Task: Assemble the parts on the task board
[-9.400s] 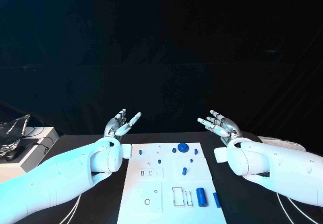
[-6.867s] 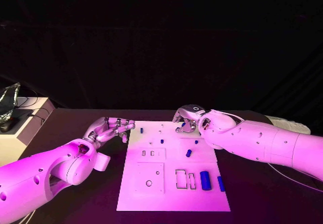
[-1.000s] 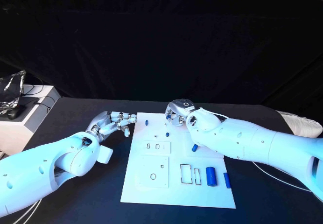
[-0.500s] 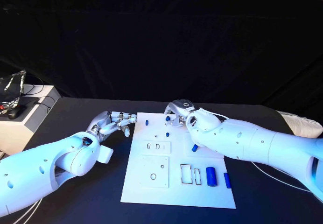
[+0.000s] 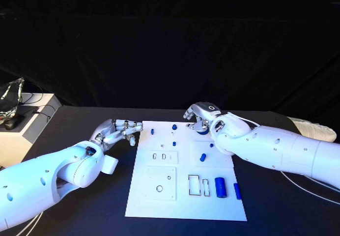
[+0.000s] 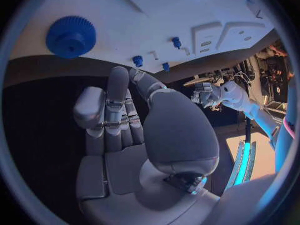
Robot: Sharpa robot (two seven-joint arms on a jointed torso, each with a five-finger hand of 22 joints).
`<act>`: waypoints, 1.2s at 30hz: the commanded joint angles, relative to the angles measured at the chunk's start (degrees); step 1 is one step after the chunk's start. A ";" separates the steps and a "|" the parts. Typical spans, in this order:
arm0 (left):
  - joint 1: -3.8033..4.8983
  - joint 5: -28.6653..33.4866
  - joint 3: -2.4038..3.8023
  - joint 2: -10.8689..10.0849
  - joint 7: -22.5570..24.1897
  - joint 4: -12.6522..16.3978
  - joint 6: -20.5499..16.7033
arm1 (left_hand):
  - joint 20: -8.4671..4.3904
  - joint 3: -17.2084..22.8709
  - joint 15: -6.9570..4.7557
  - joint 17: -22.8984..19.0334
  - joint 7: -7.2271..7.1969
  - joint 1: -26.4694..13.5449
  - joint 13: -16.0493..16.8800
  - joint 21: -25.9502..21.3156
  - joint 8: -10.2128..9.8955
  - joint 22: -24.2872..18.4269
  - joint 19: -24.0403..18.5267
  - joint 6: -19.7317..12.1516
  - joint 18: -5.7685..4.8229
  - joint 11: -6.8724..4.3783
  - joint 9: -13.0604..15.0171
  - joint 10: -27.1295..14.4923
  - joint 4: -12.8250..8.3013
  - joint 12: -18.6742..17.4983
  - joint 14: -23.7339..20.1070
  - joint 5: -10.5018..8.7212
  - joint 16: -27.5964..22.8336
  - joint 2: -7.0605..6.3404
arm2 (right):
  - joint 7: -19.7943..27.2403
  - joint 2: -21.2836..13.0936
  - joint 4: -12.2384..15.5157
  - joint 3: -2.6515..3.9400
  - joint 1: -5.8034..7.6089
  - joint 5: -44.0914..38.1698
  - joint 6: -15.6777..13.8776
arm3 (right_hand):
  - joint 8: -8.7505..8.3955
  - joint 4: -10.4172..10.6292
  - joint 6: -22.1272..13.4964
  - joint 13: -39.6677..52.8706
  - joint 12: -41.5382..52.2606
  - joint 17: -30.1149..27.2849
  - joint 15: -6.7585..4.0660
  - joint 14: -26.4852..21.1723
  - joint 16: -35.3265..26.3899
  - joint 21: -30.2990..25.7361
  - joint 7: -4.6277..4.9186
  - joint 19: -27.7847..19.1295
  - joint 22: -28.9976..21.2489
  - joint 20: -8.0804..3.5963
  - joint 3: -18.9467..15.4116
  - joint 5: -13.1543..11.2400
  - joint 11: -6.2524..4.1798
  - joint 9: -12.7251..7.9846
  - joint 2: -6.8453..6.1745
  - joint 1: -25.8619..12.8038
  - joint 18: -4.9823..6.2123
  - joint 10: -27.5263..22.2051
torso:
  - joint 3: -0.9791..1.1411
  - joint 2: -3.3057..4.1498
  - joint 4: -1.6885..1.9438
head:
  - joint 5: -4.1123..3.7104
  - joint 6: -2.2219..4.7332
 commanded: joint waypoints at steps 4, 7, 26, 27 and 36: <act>0.04 0.51 0.05 0.28 0.70 -0.19 0.74 | 0.41 -0.05 0.37 -0.09 0.08 0.21 0.05 0.21 -0.13 0.06 -0.01 -0.25 0.80 -0.11 0.05 -0.42 -0.44 -0.02 -0.17 -0.06 0.34 0.55 | 1.23 -4.93 3.21 0.40 1.25 8.23 2.12 | 0.46 -0.41 0.35 7.34 7.39 1.76 -2.46 0.67 2.45 8.47 -0.73 4.28 5.50 -2.64 -7.03 1.65 -5.05 0.10 0.02 0.13 -2.76 10.79 | 0.45 0.01 -0.76 | -0.20 0.45; 0.04 0.52 0.05 0.34 0.75 -0.24 0.90 | 0.41 -0.07 0.37 -0.11 0.05 0.21 0.05 0.21 -0.13 0.06 -0.03 -0.24 0.80 -0.12 0.05 -0.40 -0.46 -0.03 -0.18 -0.06 0.33 0.51 | 0.80 -6.62 3.58 0.50 1.60 10.05 4.62 | 0.37 -0.34 -0.53 22.74 20.62 3.37 -2.55 0.29 4.33 13.52 -0.95 4.52 7.89 -2.97 -12.81 3.21 -5.23 0.06 0.81 0.69 -3.79 6.43 | 0.48 0.09 -0.85 | -0.38 0.61; 0.01 0.54 0.05 0.64 0.90 -0.36 1.46 | 0.41 -0.09 0.36 -0.15 -0.04 0.20 0.05 0.21 -0.13 0.08 -0.05 -0.22 0.78 -0.16 0.05 -0.32 -0.47 -0.03 -0.21 -0.06 0.32 0.49 | -2.45 -4.99 -2.33 0.53 1.64 12.03 13.36 | 0.57 5.88 -4.57 62.62 54.37 36.99 -0.44 -2.64 21.66 20.16 0.24 4.89 10.37 -0.72 -16.64 3.64 -3.47 0.15 -0.73 0.33 -3.64 0.78 | 0.47 0.24 -0.61 | -1.28 0.18; 0.01 0.54 0.05 0.64 0.90 -0.33 1.48 | 0.41 -0.09 0.36 -0.15 -0.04 0.20 0.05 0.21 -0.13 0.08 -0.05 -0.22 0.78 -0.16 0.05 -0.32 -0.47 -0.03 -0.21 -0.06 0.32 0.49 | -2.53 -4.64 -2.73 0.53 1.63 12.01 13.33 | 0.59 6.16 -4.79 62.73 54.46 37.83 -0.39 -2.50 21.51 20.39 0.29 4.90 10.40 -0.66 -16.52 3.68 -3.44 0.15 -0.88 0.48 -3.64 0.86 | 0.46 0.26 -0.55 | -1.33 0.16; 0.01 0.54 0.05 0.51 0.94 0.12 1.55 | 0.38 -0.08 0.33 -0.20 -0.09 0.22 0.04 0.21 -0.14 0.12 -0.07 -0.24 0.75 -0.18 0.05 -0.31 -0.50 -0.04 -0.18 -0.05 0.37 0.48 | -2.77 -2.01 -6.14 0.44 1.18 11.98 13.81 | 0.63 6.41 -5.15 63.04 54.79 39.29 -0.34 -2.35 21.29 21.18 0.40 4.92 10.56 -0.57 -16.25 3.84 -3.36 0.15 -0.87 0.40 -3.74 0.95 | 0.40 0.55 -0.22 | -1.73 -0.07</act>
